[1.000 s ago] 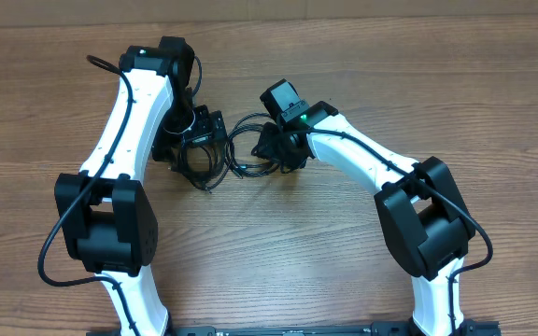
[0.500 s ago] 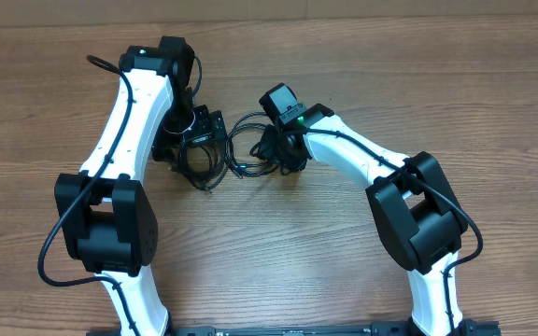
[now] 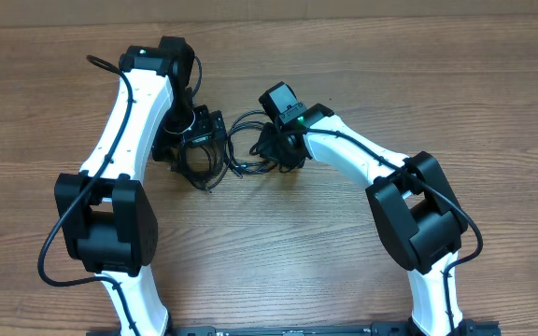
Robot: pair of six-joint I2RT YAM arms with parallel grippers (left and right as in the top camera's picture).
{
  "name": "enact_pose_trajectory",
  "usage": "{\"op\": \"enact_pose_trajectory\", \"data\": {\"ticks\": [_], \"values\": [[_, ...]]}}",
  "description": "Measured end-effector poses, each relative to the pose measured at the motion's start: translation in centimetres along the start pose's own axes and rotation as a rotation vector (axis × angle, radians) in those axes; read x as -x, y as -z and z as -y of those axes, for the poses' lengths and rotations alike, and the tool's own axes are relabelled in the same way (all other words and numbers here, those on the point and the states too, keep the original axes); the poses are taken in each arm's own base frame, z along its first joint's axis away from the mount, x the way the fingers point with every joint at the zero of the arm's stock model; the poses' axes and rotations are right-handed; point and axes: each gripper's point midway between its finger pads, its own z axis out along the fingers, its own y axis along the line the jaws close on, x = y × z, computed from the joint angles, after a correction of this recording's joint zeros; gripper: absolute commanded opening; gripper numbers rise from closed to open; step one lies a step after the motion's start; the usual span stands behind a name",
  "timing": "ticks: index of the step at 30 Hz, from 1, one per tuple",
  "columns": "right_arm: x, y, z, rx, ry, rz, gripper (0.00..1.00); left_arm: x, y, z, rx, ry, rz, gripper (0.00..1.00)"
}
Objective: Untangle cables
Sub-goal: 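Pull one black cable rightward out of the coil with the right gripper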
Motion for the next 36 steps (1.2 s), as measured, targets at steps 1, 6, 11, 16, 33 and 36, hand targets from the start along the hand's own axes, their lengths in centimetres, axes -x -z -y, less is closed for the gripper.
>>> {"op": "enact_pose_trajectory", "data": {"ticks": [1, 6, 11, 16, 33, 36], "values": [[0.0, 0.0, 0.0, 0.000, 0.004, 0.000, 0.08, 0.0, 0.0, 0.0, 0.000, 0.000, 0.000, 1.00], [-0.4, 0.0, 0.0, 0.002, 0.020, -0.021, 0.04, 0.0, 0.0, 0.0, 0.000, 0.000, 0.000, 1.00], [-1.1, 0.4, 0.3, 0.015, 0.024, -0.088, 0.04, 0.0, 0.0, 0.0, -0.001, 0.000, 0.001, 1.00], [0.4, 3.5, -1.7, 0.144, 0.097, -0.099, 0.04, 0.1, 0.0, 0.0, -0.001, 0.000, 0.003, 1.00], [-1.0, 22.7, -8.4, 0.406, 0.376, 0.161, 0.04, 0.0, 0.0, 0.3, -0.019, -0.006, -0.003, 1.00], [-1.1, 21.8, -8.3, 0.390, 0.358, 0.143, 0.04, -0.3, 0.0, 1.1, -0.064, -0.054, -0.018, 1.00]]}}
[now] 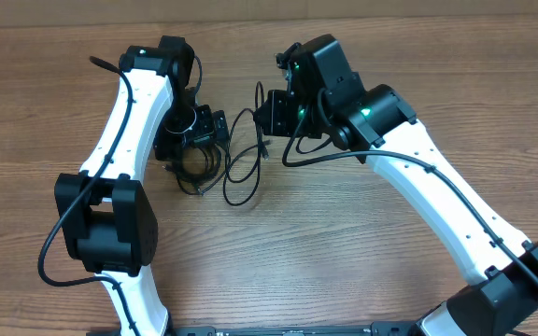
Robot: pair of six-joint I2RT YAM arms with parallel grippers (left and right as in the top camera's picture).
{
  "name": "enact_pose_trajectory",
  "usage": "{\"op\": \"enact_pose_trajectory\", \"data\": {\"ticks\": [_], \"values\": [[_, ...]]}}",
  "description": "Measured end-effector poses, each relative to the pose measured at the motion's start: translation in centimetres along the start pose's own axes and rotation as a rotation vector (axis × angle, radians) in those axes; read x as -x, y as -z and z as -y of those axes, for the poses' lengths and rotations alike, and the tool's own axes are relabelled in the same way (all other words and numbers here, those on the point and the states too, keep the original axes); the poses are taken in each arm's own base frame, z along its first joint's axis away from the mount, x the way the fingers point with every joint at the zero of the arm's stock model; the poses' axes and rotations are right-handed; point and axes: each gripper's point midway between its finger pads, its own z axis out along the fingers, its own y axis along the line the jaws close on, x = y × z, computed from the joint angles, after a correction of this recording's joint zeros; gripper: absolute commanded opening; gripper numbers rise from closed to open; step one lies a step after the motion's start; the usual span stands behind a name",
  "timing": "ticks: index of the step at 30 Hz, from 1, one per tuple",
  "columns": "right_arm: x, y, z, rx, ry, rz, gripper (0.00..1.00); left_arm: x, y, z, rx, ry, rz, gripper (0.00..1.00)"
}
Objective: Untangle cables
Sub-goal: 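Pull one black cable rightward out of the coil with the right gripper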
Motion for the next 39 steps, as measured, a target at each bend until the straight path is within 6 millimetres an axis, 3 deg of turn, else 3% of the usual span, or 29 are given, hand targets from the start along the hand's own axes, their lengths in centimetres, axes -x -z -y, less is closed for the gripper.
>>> {"op": "enact_pose_trajectory", "data": {"ticks": [6, 12, 21, 25, 30, 36, 39], "values": [[0.7, 0.0, 1.0, -0.037, -0.150, 0.034, 0.04, -0.7, 0.0, 1.4, -0.064, -0.089, -0.029, 1.00], [2.2, 0.8, 0.2, 0.082, -0.249, 0.027, 0.04, -1.5, -0.2, 2.8, -0.096, -0.138, -0.050, 1.00], [2.8, 3.0, -0.5, 0.280, -0.313, -0.084, 0.04, -3.0, -0.8, 5.1, -0.071, -0.222, -0.062, 0.82], [3.1, 4.0, 1.3, 0.289, -0.370, -0.111, 0.04, -3.2, -0.9, 2.8, 0.082, -0.142, -0.053, 0.82], [2.4, 4.7, 4.9, 0.187, -0.468, -0.130, 0.04, -2.7, -0.3, -0.6, 0.267, -0.030, -0.010, 0.76], [1.5, 4.5, 7.5, 0.061, -0.484, -0.125, 0.04, -2.5, 0.1, -1.5, 0.311, 0.007, 0.004, 0.74], [1.2, 4.5, 8.8, -0.015, -0.493, -0.112, 0.04, -2.7, 1.3, -1.3, 0.309, 0.007, 0.006, 0.75]]}}
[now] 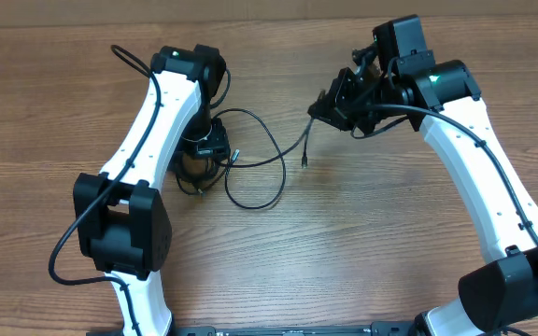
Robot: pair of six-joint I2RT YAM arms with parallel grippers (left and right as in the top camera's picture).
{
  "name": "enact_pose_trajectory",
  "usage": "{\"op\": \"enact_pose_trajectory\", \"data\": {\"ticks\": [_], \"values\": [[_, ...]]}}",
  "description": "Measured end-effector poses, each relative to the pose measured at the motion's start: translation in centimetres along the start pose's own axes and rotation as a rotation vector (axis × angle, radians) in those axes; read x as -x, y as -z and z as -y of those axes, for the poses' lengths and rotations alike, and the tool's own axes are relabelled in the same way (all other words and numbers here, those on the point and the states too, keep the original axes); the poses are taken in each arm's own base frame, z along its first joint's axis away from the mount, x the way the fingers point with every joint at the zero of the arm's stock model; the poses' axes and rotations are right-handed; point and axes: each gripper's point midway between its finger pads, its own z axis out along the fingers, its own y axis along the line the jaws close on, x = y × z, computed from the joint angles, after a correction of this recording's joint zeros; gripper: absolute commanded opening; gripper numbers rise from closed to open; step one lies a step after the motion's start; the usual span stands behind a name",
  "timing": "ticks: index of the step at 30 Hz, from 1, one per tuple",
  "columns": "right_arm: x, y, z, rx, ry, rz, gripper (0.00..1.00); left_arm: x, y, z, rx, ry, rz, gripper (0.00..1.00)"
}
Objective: Untangle cables
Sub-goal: 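Pull one black cable rightward out of the coil with the right gripper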
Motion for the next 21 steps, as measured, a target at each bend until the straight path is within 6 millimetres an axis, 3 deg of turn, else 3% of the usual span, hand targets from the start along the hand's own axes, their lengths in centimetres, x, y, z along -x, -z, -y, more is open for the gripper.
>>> {"op": "enact_pose_trajectory", "data": {"ticks": [5, 9, 13, 17, 21], "values": [[0.7, 0.1, 2.0, -0.105, -0.034, 0.057, 0.04, 0.8, 5.0, 0.4, -0.067, 0.006, 0.084, 0.73], [1.2, 0.4, 3.1, -0.149, -0.057, 0.086, 0.04, 1.8, 11.0, 2.1, -0.235, -0.035, 0.232, 0.73], [1.9, 1.1, 4.3, -0.181, -0.095, 0.103, 0.04, 1.2, 16.0, 2.9, -0.370, -0.074, 0.352, 0.75], [2.6, 2.1, 6.3, -0.228, -0.154, 0.120, 0.04, 0.1, 18.5, 2.5, -0.415, -0.083, 0.416, 0.81], [3.3, 4.1, 10.1, -0.348, -0.240, 0.158, 0.04, -0.2, 18.7, 2.4, -0.417, -0.096, 0.419, 0.90]]}}
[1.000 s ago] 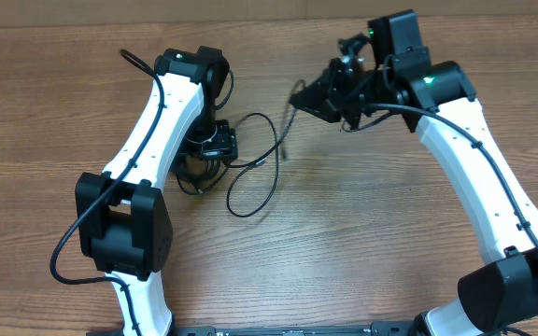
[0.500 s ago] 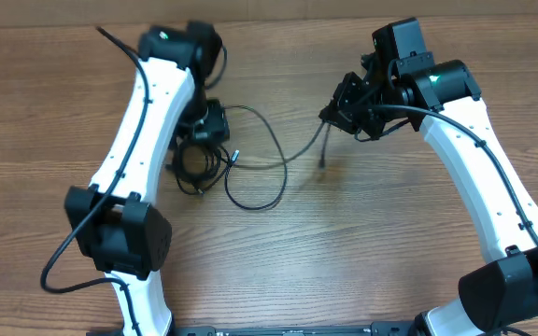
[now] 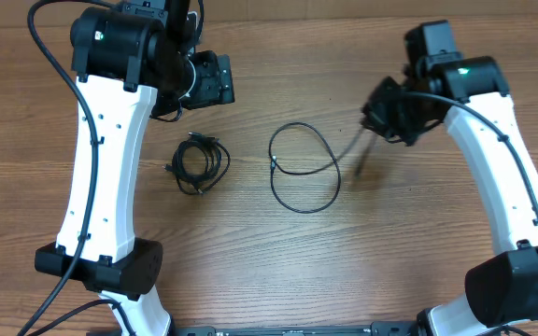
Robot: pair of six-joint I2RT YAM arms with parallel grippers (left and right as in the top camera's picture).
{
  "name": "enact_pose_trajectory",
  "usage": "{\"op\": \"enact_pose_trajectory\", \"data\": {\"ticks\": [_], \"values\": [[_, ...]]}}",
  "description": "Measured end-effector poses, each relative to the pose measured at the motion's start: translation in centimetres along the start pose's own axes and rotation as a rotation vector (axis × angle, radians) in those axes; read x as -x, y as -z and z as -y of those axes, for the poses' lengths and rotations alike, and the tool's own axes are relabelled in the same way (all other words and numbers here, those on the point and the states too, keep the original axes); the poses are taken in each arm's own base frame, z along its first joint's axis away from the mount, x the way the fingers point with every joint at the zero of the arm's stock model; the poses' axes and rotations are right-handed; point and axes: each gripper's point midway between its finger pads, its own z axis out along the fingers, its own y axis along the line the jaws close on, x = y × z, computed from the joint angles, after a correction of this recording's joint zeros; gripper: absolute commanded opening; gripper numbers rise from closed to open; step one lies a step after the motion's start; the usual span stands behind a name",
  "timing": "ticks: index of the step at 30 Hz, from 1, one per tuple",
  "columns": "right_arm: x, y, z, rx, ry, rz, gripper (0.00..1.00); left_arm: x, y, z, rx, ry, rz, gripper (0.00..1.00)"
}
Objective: Untangle cables
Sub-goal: 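Pull one black cable rightward out of the coil with the right gripper, then carry the separated cable to the right side and lower it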
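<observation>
A small coiled black cable bundle lies on the wooden table, left of centre. Separate from it, a thin black cable lies in one loose loop at the centre. Its right end rises off the table to my right gripper, which is shut on it. My left gripper is raised above and behind the bundle, holding nothing I can see. Its fingers are hidden by its own body.
The left arm stands along the table's left side and the right arm along the right side. The table's far edge runs just behind both grippers.
My left gripper has come off the coiled bundle and now sits higher and farther back. My right gripper has moved right with the cable end, and the loose cable now lies apart from the bundle.
Both grippers were close together on one tangled clump of cables. Then my right gripper was up and to the right with a cable trailing from the clump, the left still on the bundle. The gap grew, and now bundle and loop lie separate.
</observation>
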Motion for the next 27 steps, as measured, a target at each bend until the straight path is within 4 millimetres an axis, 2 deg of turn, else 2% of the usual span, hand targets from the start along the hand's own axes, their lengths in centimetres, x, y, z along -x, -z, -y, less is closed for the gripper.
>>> {"op": "enact_pose_trajectory", "data": {"ticks": [2, 5, 10, 11, 14, 18, 20, 24, 27], "values": [[0.7, 0.3, 1.5, -0.044, -0.010, 0.014, 0.04, -0.3, -0.5, -0.2, 0.007, -0.001, -0.020, 0.91], [0.7, 0.4, 1.7, -0.039, 0.036, 0.003, 0.04, -0.9, -1.5, -0.5, 0.021, 0.004, -0.061, 0.91], [-0.7, 0.6, -2.2, 0.169, 0.176, -0.084, 0.04, -2.4, -3.5, -0.9, 0.050, 0.003, -0.141, 0.90], [-1.2, 1.0, -3.5, 0.244, 0.212, -0.111, 0.04, -3.0, -4.1, -0.9, 0.059, -0.001, -0.170, 0.90], [-1.9, 2.2, -5.6, 0.360, 0.259, -0.146, 0.04, -4.1, -5.2, -0.9, 0.074, -0.008, -0.216, 0.88], [-1.4, 7.0, -9.1, 0.519, 0.320, -0.107, 0.04, -5.5, -6.7, -1.0, 0.096, -0.018, -0.276, 0.88], [-0.4, 10.5, -10.6, 0.596, 0.350, -0.042, 0.04, -5.9, -7.2, -1.1, 0.103, -0.020, -0.295, 0.88], [0.8, 16.9, -12.2, 0.700, 0.402, 0.092, 0.04, -6.1, -7.9, -1.2, 0.109, -0.020, -0.308, 0.88], [1.0, 21.7, -12.7, 0.761, 0.447, 0.202, 0.04, -6.0, -8.2, -1.2, 0.107, -0.020, -0.305, 0.87]]}}
